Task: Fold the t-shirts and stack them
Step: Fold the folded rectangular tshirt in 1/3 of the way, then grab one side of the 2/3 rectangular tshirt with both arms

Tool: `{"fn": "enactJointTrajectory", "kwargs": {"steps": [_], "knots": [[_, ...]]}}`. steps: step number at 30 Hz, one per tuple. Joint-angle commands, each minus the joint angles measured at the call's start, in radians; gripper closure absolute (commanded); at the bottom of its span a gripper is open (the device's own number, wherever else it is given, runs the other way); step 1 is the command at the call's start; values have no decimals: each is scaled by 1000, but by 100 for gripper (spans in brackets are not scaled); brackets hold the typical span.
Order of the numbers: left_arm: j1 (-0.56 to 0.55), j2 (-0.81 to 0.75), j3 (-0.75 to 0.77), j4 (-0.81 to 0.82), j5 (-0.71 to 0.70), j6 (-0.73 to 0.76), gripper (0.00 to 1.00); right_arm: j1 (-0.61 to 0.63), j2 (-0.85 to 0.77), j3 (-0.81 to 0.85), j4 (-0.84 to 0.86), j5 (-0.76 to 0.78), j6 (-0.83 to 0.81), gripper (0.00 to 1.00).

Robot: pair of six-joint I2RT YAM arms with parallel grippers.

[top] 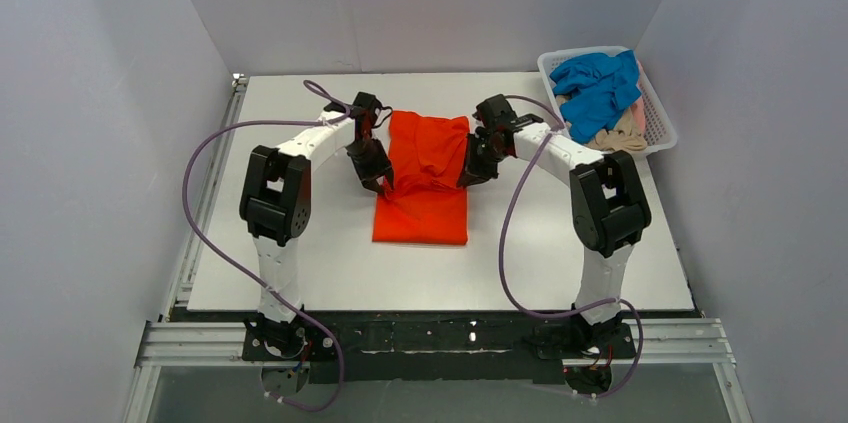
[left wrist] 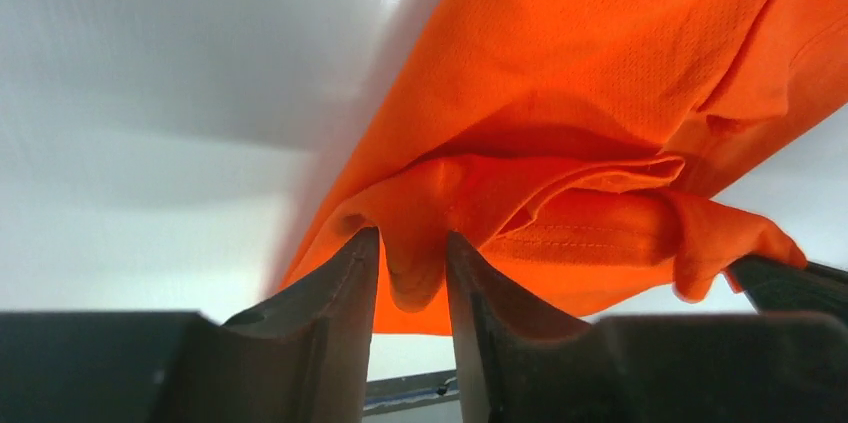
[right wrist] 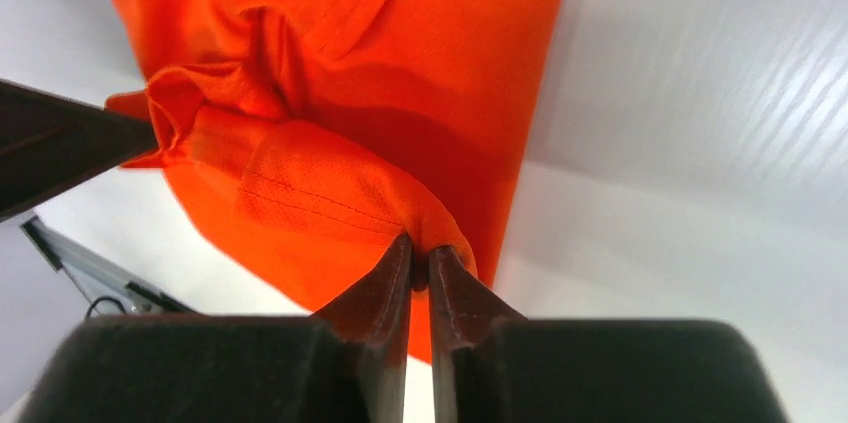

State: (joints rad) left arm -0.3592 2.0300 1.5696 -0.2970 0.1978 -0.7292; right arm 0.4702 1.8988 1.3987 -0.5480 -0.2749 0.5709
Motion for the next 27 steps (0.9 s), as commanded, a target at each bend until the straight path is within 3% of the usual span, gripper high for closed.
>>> {"fn": "enactJointTrajectory", "kwargs": {"steps": [1, 4, 7, 10, 14, 19, 23, 27], "knots": [[12, 20, 77, -135, -17, 45, 58, -20, 40, 92, 47, 62, -14, 67], [15, 6, 122, -145, -24, 56, 30, -21, 51, 163, -3, 98, -24, 30], [16, -35, 147, -172, -37, 70, 3, -18, -3, 168, -53, 155, -27, 19], [15, -126, 86, -183, -66, 65, 2, 0, -116, 64, 1, 131, -42, 17], [16, -313, -133, -152, -115, 35, 2, 78, -214, -82, 40, 63, -67, 15], [15, -521, -413, -100, -45, 12, 2, 129, -367, -319, 131, 61, 18, 13], [15, -577, -580, -40, -2, -3, 2, 130, -437, -485, 233, 38, 94, 13], [15, -533, -625, 15, 27, -26, 2, 131, -398, -517, 247, 33, 173, 17]]}}
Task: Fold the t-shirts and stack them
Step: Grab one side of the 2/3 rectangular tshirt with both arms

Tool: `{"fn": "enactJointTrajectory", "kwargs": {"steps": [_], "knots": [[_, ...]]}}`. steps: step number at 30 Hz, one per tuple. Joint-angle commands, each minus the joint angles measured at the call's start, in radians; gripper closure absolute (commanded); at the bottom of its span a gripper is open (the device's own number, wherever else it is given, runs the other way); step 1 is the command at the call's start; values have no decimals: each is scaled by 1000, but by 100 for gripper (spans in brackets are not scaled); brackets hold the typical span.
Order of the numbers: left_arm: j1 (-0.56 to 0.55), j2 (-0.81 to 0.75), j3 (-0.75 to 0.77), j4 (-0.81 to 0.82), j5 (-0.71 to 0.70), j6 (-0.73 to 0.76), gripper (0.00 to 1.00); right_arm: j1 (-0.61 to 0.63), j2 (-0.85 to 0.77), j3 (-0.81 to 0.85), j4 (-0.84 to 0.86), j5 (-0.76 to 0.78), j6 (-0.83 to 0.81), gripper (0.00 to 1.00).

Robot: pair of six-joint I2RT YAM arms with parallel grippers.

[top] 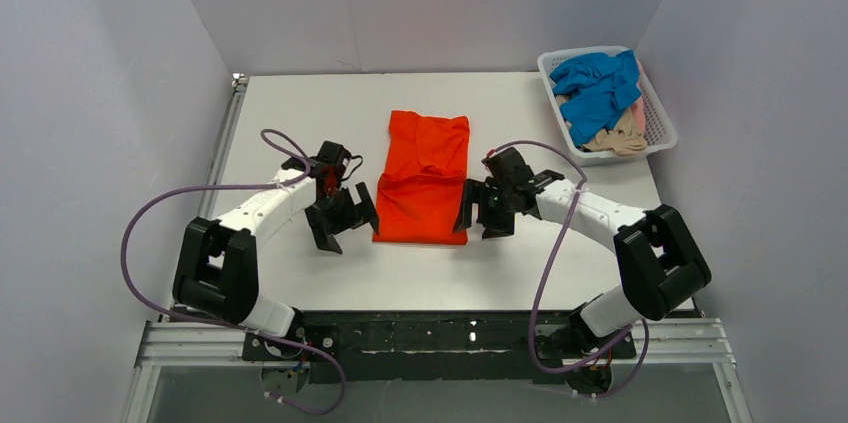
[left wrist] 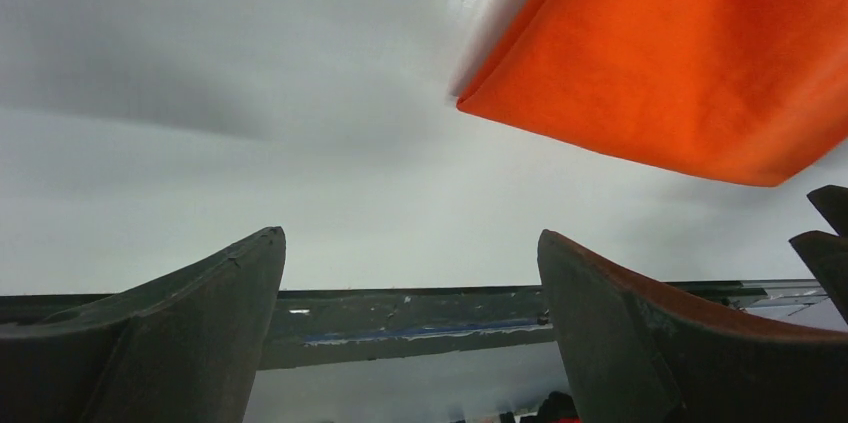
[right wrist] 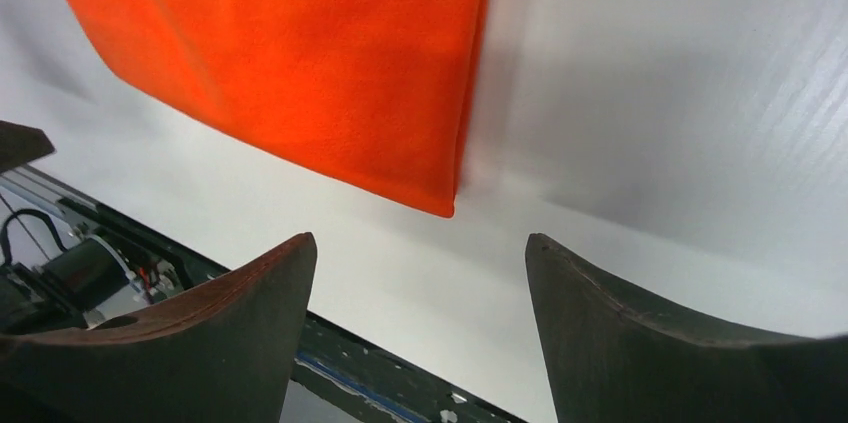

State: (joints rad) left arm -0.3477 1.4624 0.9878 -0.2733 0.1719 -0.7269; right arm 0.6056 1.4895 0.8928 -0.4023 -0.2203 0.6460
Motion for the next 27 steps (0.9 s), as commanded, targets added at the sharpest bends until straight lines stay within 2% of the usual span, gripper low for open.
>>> {"fn": "enactJointTrajectory", "kwargs": {"steps": [1, 5, 7, 12, 17, 22, 27], "knots": [[4, 49, -47, 12, 64, -37, 2, -4, 23, -17, 113, -27, 119, 18], [4, 120, -44, 15, 58, -54, 8, -1, 65, -25, 115, 5, 198, 26], [4, 148, -51, 31, 73, -64, 14, 1, 83, -31, 113, 10, 223, 35], [1, 184, -82, 79, 107, -95, 31, 8, 108, -70, 137, -12, 260, 43], [-2, 236, -98, 124, 112, -116, 35, 13, 114, -93, 151, -3, 270, 54], [-2, 282, -89, 165, 124, -136, 37, 14, 139, -97, 164, 9, 269, 57], [-1, 328, -56, 200, 123, -130, 39, 14, 163, -97, 185, 5, 273, 65]]}}
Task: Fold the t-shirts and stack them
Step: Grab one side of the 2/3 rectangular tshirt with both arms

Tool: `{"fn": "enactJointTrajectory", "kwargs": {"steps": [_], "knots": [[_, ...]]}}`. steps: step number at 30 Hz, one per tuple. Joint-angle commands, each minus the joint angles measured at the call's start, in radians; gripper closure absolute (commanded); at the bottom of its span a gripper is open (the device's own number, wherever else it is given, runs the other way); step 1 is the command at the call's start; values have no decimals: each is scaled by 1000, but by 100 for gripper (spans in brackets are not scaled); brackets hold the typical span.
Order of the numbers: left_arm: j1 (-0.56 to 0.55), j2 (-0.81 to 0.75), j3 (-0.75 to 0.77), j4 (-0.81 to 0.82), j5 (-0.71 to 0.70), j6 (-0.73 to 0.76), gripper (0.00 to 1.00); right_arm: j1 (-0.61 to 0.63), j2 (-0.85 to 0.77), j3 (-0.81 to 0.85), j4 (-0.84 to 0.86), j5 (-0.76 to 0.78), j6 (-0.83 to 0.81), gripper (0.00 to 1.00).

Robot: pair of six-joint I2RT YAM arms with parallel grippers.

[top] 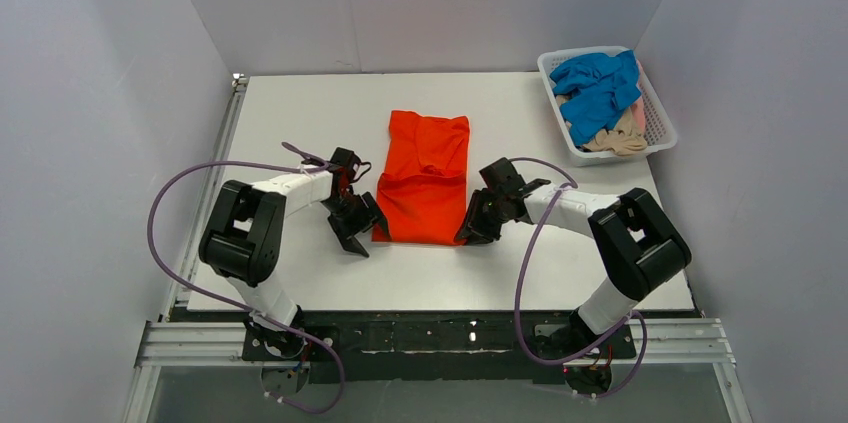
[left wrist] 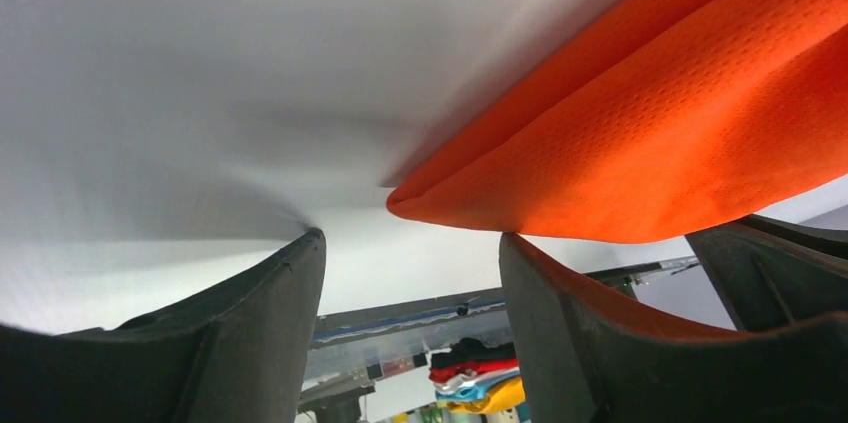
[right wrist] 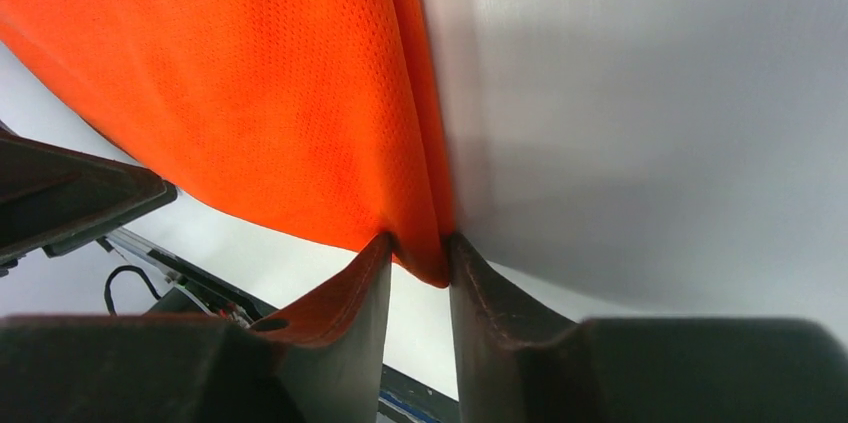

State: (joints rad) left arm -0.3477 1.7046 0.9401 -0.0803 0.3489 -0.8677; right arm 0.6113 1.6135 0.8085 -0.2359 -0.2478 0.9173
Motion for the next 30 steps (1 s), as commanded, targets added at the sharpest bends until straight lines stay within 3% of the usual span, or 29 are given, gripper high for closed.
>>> {"fn": "enactJointTrajectory", "kwargs": {"steps": [1, 5, 7, 23, 30], "knots": [[-1, 97, -2, 13, -52, 9, 42, 9, 41, -13, 22, 30, 2, 68], [-1, 144, 15, 24, -49, 6, 53, 10, 50, -18, 30, 37, -1, 81], [-1, 161, 22, 21, -64, 8, 56, 10, 59, -17, 25, 39, -4, 99], [54, 45, -3, -16, -184, 69, 54, 10, 31, -12, -26, 48, -34, 99], [48, 117, -4, 43, -92, 42, 66, 9, 32, -14, -22, 47, -33, 99]]}}
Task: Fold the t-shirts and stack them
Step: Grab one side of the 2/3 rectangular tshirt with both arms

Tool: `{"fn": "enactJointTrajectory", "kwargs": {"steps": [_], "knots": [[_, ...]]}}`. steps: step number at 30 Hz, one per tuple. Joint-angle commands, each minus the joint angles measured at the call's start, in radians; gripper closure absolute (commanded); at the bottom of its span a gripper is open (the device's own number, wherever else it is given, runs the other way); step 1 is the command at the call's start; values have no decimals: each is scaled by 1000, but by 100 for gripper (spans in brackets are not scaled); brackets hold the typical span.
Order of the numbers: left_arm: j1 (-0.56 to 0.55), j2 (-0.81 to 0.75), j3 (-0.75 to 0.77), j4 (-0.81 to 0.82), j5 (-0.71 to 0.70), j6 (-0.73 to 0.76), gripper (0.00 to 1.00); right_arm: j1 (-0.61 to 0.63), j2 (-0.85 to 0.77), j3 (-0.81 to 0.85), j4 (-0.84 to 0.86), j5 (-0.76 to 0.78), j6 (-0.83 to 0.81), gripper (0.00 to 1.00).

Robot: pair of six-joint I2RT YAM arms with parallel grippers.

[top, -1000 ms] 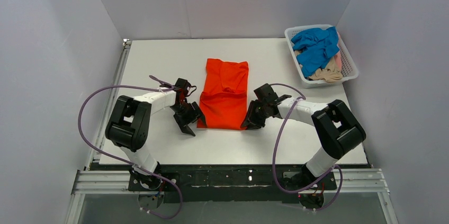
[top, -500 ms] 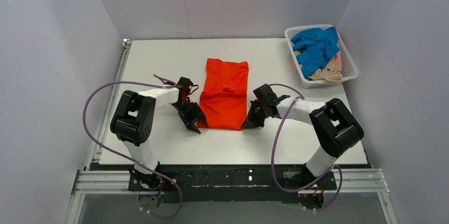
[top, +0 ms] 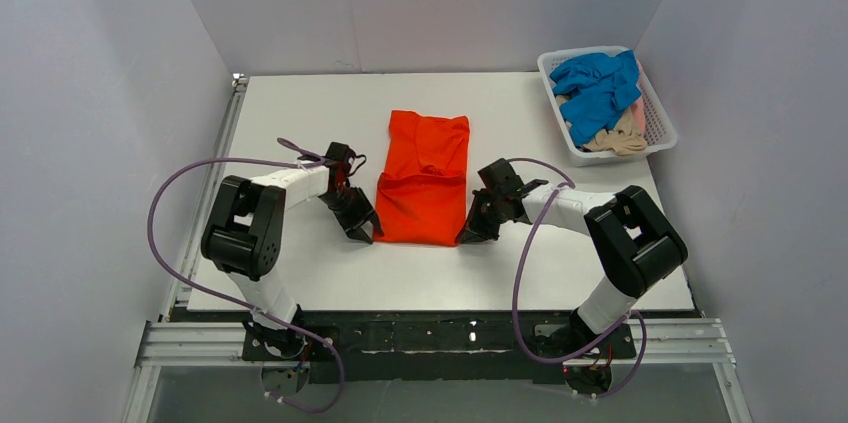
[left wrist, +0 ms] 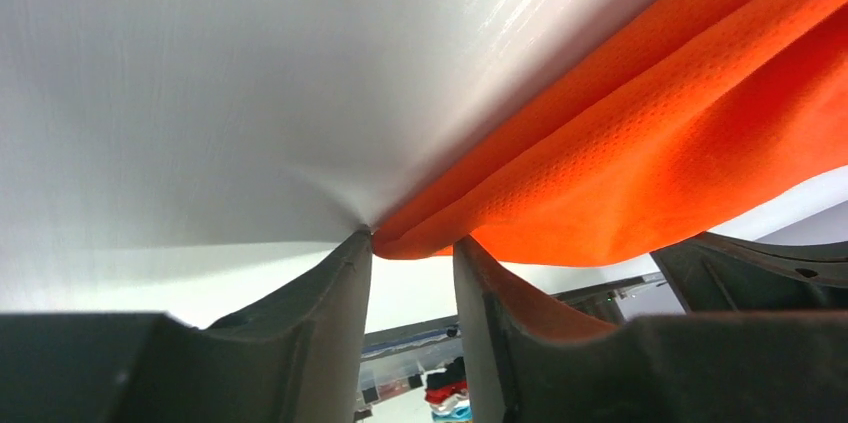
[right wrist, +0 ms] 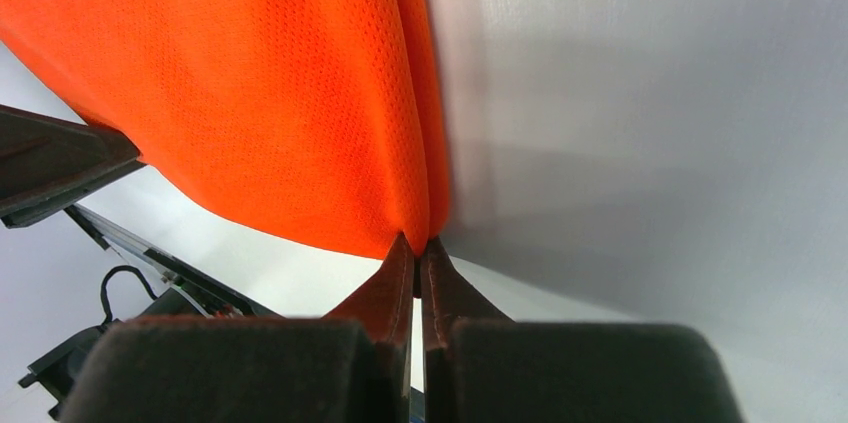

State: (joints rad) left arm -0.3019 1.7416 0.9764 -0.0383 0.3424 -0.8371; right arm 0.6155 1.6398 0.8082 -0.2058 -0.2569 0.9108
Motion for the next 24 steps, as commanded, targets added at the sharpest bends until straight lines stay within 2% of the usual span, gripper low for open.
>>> {"fn": "enactJointTrajectory", "kwargs": {"steps": [1, 5, 7, 11, 14, 16, 20, 24], "knots": [[-3, 88, -54, 16, -85, 1, 70, 6, 8, -14, -48, 55, -25, 99], [-17, 109, -89, 59, -88, -20, 80, 6, 9, -18, -35, 39, -20, 99], [-19, 107, -95, 58, -112, -29, 99, 6, 6, -22, -35, 33, -27, 99], [-20, 63, -117, 44, -117, -31, 100, 7, -11, -29, -61, 25, -45, 99], [-35, -29, -160, -51, -116, -31, 100, 17, -70, -40, -129, 2, -60, 99], [-52, -129, -215, -107, -114, -47, 100, 30, -134, -48, -202, -33, -68, 99], [-105, -429, -322, -263, -157, -96, 100, 62, -311, -69, -406, -142, -72, 99], [-153, -738, -350, -496, -197, -119, 100, 76, -499, -70, -577, -239, -66, 99]]}}
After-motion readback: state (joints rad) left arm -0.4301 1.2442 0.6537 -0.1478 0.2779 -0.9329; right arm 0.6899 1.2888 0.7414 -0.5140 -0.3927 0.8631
